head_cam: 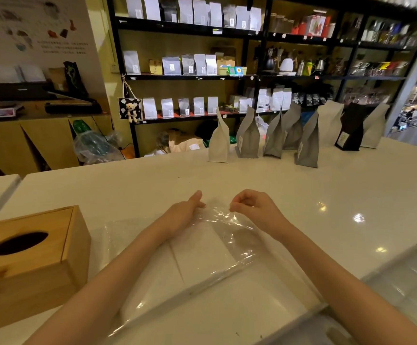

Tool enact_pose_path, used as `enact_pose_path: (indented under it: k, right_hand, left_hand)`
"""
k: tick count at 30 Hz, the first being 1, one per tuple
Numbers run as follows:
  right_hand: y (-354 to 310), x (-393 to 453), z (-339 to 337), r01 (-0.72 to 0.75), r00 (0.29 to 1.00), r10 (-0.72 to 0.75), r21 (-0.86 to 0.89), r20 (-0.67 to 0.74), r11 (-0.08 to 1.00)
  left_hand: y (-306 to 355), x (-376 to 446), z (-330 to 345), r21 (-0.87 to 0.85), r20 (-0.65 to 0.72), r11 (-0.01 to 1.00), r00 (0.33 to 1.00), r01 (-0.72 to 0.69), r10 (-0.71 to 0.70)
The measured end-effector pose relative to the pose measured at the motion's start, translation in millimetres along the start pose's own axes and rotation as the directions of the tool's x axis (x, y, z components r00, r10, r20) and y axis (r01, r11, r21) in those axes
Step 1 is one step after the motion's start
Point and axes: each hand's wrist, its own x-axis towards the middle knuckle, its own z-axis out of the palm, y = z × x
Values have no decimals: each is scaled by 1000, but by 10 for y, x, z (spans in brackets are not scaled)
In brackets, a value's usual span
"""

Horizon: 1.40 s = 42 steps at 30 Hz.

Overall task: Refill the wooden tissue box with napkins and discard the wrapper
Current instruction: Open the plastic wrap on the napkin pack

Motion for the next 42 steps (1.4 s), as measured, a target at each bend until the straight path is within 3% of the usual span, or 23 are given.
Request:
enact_pose_path:
  k: [1,4,7,10,12,15,18,22,25,27,34,38,42]
  right_hand:
    - [-4,5,-8,-19,1000,19,40,-1,999]
    - [-38,28,-32,-76,997,77,117,3,990]
    - [-91,62,-26,-124,992,127,98,-26,987]
    - [-197,75,66,-56,989,-3,-394,-148,918]
    - [-331,52,206,145,973,-222,-576,-65,804]
    - [-557,51,486,448,894,-367,-534,256,717]
    - [-699,91,757,464,865,-274,-461,421,757]
    - [-817,173,965,396,879,-177,-473,442,787]
    - [-855,222,994,402,858,-164,-438,487,804]
    - [-837,243,991,406,845,-170,-400,507,822]
    - [-843,211,912,456,819,-279,-274,500,847]
    - [-901,72,796,463,819,-306,-243,486,853]
    - [-1019,-132,518,413,837,-340,-87,429,907]
  left_hand:
    - [21,-18,-44,-4,-40,999,999,-35,35]
    - [65,-154,-202,245,-146,957,970,-156,195]
    - [13,-266,-333,322,-158,931,960,-172,232]
    - [-48,-344,-397,305,-176,938,958,-167,228]
    - [-45,-393,-415,326,-196,926,945,-189,262]
    - [-12,-479,-432,327,-240,915,916,-236,322]
    - [5,-580,-426,278,-324,918,872,-282,366]
    - [-94,-686,-444,201,-531,958,799,-206,283]
    - [-276,-727,-483,20,-619,993,779,-112,100]
    - [-356,-745,-492,-106,-607,990,795,-88,6]
    - [-406,-796,-486,-234,-408,972,910,-19,-80]
    - [-363,-782,-529,-369,-385,929,913,-18,-135]
    - [-317,-787,-535,-432,-363,901,924,-48,-124]
